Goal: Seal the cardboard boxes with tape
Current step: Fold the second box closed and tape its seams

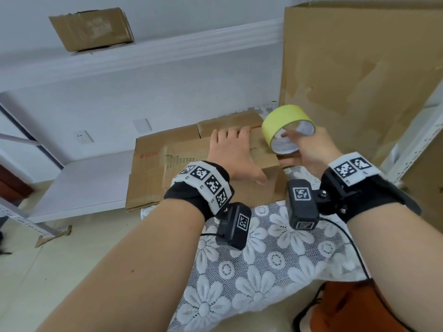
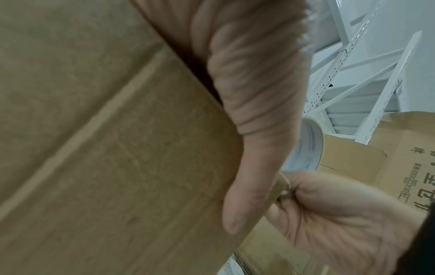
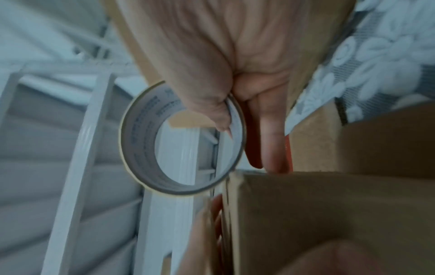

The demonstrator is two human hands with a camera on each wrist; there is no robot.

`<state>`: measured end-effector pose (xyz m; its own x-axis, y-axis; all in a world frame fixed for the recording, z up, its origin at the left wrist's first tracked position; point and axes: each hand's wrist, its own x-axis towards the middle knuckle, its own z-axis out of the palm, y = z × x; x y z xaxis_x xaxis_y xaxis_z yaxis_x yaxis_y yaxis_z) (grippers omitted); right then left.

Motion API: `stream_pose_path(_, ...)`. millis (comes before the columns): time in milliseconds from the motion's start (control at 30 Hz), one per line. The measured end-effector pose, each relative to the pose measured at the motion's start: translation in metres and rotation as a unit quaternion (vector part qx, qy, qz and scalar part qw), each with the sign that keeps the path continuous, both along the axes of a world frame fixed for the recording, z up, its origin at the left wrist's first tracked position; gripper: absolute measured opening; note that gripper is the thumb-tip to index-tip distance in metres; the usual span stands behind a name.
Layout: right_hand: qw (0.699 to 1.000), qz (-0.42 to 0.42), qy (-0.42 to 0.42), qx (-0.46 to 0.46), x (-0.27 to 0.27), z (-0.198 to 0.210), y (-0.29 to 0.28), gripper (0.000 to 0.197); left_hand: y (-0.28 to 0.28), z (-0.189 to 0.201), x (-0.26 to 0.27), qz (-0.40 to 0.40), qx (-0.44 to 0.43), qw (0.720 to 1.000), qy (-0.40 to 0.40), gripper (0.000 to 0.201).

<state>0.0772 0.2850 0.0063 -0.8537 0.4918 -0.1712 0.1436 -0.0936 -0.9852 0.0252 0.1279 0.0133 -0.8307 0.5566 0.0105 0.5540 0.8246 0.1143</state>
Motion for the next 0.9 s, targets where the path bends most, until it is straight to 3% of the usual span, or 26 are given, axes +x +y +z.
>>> stream_pose_path(100, 0.997, -0.001, -0.01, -0.076, 0.006, -0.016, 0.006, 0.014, 0.0, 0.0, 0.0, -0.003, 0.005, 1.0, 0.001, 0.125)
stream_pose_path(333, 0.993, -0.002, -0.006, -0.12, 0.0, -0.031, 0.009, 0.033, 0.0, 0.0, 0.0, -0.007, -0.021, 1.0, 0.002, 0.127)
stream_pose_path(467, 0.988, 0.038, 0.008, -0.146, 0.0, -0.04, 0.003, 0.018, 0.001, -0.002, 0.0, -0.018, -0.053, 0.998, -0.002, 0.128)
stream_pose_path(567, 0.986, 0.028, 0.004, -0.167, -0.002, -0.052, -0.001, 0.034, 0.001, -0.002, 0.001, -0.025, -0.067, 0.997, -0.002, 0.127)
stream_pose_path(733, 0.978, -0.037, -0.061, -0.194, -0.003, -0.074, -0.002, 0.036, 0.003, -0.002, 0.002, -0.043, -0.089, 0.995, -0.004, 0.116)
stream_pose_path(900, 0.981, -0.04, -0.054, -0.185, -0.003, -0.076, -0.001, 0.033, 0.002, -0.002, 0.006, -0.109, -0.083, 0.991, 0.003, 0.097)
